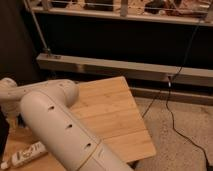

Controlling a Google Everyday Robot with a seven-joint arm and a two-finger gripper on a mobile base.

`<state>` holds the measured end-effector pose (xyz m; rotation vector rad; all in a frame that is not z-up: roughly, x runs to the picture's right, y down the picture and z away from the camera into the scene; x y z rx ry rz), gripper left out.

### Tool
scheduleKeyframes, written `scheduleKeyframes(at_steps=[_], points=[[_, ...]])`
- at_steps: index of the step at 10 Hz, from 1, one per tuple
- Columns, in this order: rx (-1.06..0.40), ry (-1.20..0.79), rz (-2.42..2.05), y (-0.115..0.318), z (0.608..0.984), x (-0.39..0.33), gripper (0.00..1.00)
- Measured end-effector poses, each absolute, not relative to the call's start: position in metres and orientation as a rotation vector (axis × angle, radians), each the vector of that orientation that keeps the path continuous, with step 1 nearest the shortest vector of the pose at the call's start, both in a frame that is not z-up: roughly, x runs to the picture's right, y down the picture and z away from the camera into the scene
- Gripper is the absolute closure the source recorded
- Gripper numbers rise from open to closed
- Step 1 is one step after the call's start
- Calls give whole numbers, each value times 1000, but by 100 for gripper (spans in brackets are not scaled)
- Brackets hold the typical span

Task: Place the white sponge in the ceramic bowl

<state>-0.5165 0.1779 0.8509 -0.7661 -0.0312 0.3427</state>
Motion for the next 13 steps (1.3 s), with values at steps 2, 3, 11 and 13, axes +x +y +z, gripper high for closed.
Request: scheduleKeyframes(at_steps=[2,3,11,13], points=[[-761,-24,339,182,853,-515,57],[-755,-17,339,180,852,-514,70],[-705,50,404,109,799,-409,100],[-701,94,446,96,779,-344,100]])
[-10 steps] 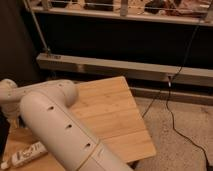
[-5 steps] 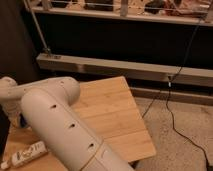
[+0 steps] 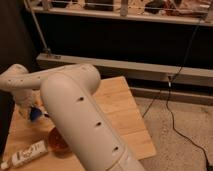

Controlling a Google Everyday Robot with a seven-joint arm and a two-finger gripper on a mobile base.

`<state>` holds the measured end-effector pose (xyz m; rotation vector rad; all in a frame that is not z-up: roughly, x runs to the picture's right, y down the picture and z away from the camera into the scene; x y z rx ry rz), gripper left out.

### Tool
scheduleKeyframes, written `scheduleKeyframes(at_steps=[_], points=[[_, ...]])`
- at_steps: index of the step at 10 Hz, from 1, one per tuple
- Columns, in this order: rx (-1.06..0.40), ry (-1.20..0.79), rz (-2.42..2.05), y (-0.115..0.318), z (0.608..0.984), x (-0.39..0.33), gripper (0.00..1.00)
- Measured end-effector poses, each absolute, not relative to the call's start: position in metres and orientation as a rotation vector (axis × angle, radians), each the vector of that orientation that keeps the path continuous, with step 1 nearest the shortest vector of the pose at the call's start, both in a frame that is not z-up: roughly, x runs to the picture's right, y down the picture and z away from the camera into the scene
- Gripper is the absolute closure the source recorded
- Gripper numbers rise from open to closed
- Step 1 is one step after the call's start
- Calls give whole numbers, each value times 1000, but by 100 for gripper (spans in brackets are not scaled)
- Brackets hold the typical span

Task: Place the white sponge in the ceramic bowl

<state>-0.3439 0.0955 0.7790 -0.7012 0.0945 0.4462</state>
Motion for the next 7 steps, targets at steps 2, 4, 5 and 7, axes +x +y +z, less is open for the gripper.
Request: scheduleKeyframes(at_steps=[2,4,5,7], points=[[-708,118,483,93,758,-296,100],[-746,127,529,101,741,-266,100],[-765,132,550,108,734,-252,100],[-793,138,561,130,721,-228,100]])
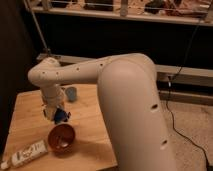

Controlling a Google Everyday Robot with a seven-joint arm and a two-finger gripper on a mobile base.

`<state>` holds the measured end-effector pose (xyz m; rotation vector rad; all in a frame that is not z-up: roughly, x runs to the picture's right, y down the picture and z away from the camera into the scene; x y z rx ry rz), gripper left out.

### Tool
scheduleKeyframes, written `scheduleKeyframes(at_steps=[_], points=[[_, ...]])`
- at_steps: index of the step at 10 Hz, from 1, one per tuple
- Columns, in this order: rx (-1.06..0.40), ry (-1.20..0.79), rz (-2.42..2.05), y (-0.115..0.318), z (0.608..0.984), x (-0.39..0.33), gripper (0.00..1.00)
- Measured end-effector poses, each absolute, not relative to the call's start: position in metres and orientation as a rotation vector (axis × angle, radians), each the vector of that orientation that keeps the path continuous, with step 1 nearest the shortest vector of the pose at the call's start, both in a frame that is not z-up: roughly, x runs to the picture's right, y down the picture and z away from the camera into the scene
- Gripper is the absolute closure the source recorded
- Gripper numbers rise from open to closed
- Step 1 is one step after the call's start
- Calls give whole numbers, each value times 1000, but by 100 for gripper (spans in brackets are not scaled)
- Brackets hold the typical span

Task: Place the white sponge in the ceramic bowl

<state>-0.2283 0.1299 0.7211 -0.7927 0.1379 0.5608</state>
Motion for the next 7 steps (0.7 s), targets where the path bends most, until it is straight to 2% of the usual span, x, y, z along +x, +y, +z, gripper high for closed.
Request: scheduleKeyframes(at_steps=[7], points=[[-838,158,499,191,708,-208,100]])
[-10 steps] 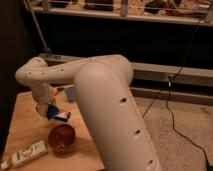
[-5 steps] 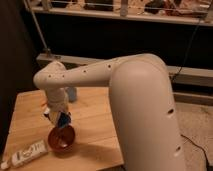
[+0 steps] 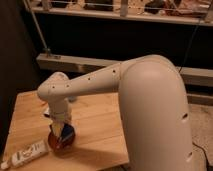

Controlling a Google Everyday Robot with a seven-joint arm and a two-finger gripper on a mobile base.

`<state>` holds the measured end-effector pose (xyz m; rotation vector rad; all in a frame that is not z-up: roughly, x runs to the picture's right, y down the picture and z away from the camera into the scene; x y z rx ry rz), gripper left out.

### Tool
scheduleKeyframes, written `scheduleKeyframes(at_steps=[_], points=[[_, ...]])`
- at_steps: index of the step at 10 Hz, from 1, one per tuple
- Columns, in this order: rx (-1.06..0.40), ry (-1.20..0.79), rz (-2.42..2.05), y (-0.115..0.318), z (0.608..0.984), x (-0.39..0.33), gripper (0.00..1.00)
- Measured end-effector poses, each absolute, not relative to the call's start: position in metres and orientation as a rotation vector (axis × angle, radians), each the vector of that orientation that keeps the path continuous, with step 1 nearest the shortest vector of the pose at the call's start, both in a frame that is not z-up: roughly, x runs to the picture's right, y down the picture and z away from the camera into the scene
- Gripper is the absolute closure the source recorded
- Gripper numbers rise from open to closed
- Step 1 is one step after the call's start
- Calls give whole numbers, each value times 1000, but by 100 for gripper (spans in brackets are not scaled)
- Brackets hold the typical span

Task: Place the white sponge in the ceramic bowl

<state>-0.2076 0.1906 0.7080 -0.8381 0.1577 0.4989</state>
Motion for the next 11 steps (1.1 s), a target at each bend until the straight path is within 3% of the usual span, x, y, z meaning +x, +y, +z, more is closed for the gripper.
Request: scheduleKeyframes(at_steps=[2,4,10,11], points=[[-843,166,490,197,710,-206,99],[-851,200,469,209,724,-205,86],[-890,247,417,230,752,-231,26],[-892,249,416,230,753,-232,22]])
